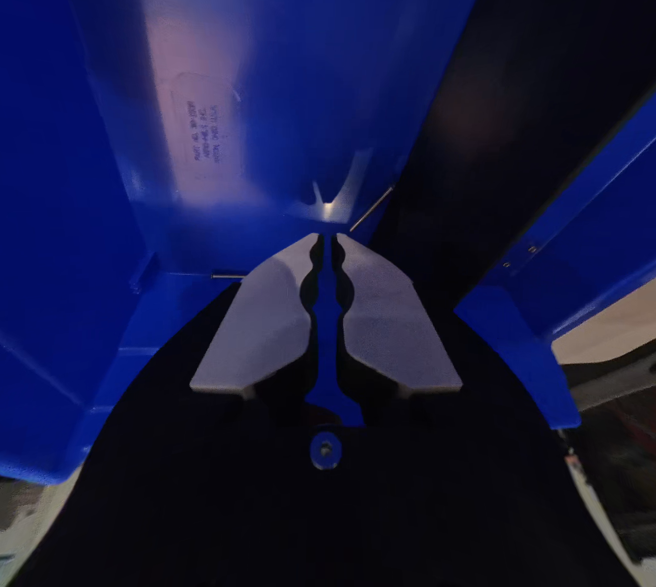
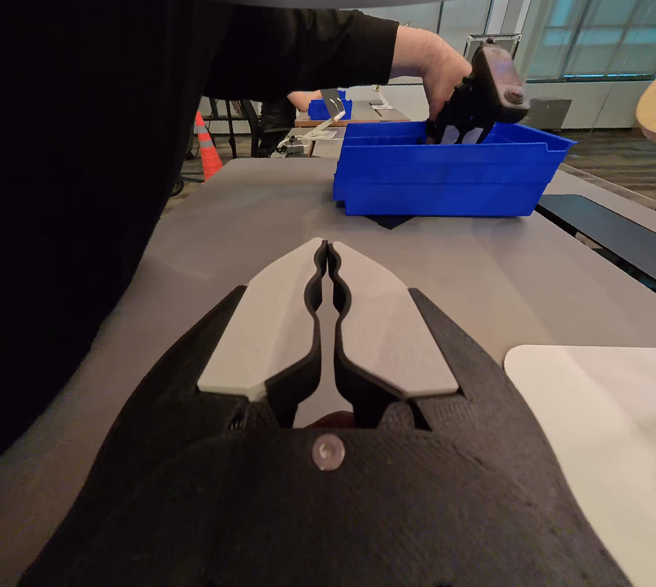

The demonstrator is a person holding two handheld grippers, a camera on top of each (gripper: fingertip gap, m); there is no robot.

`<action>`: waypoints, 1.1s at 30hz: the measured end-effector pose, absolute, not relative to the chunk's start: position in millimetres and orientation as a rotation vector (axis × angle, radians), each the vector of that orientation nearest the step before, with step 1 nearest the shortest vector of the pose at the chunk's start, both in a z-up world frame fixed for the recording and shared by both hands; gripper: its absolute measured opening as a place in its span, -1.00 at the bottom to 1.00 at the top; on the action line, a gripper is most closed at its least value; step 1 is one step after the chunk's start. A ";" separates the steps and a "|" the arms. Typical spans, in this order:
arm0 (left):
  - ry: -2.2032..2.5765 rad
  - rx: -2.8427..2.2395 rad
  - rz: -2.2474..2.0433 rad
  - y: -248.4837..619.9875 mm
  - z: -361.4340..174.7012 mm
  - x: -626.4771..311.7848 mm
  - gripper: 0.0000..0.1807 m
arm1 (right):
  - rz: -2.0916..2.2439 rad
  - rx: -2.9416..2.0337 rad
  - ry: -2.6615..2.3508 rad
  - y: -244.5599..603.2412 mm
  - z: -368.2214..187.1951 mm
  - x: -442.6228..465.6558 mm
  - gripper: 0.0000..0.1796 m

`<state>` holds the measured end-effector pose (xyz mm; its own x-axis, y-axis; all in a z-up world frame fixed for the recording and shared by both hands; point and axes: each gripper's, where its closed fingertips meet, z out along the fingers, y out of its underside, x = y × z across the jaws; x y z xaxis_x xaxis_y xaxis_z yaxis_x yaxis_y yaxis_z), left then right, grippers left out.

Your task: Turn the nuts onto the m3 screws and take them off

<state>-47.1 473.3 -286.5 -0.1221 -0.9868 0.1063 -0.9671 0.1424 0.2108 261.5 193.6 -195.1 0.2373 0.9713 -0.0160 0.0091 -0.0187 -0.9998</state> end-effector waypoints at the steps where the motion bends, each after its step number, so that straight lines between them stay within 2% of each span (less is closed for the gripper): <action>1: -2.193 1.869 -0.149 470.6 -287.8 -50.3 -1.00 | 1.044 -1.332 -1.022 194.1 -194.3 262.5 -1.00; 12: -2.155 1.683 -0.061 459.5 -294.5 -49.7 -0.93 | 1.138 -1.309 -0.913 197.3 -183.4 276.5 -1.00; 27: -2.226 1.506 -0.131 457.2 -297.3 -61.5 -0.69 | 1.180 -1.296 -0.859 201.1 -179.1 283.1 -1.00; 33: -2.286 1.501 -0.251 471.2 -293.2 -62.7 -0.26 | 1.196 -1.289 -0.842 201.7 -177.4 285.7 -1.00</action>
<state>-62.7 471.2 -293.2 -0.3484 -0.9101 0.2244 -0.8397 0.4094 0.3567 285.7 201.7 -177.4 0.2288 0.9612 -0.1544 -0.1786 -0.1145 -0.9772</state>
